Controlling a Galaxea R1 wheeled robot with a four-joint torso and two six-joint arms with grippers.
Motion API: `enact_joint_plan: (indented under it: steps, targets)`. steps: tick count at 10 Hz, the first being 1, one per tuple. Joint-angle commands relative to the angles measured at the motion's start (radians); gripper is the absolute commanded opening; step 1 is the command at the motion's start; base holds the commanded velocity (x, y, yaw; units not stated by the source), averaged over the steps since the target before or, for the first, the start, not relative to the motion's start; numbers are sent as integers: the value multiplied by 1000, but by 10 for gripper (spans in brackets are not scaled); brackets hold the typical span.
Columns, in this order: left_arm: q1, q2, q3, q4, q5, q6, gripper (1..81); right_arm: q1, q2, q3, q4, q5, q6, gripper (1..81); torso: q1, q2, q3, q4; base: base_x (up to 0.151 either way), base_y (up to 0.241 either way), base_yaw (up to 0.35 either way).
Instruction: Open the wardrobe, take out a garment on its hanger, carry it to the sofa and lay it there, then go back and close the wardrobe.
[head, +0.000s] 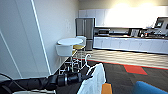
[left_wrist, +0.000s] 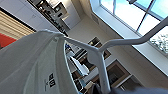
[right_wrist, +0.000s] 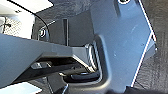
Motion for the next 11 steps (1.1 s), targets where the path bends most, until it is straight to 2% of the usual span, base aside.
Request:
enact_joint_plan:
  steps: [1,11]
  targets:
    - [-144,-5,40,25,-48,9,10,31,2,-1,-6,-36,-3,811,0,0,0,0,0,0,-227]
    - [-143,-3,43,28,-48,9,10,29,5,-1,-8,-45,-3,811,0,0,0,0,0,0,-227]
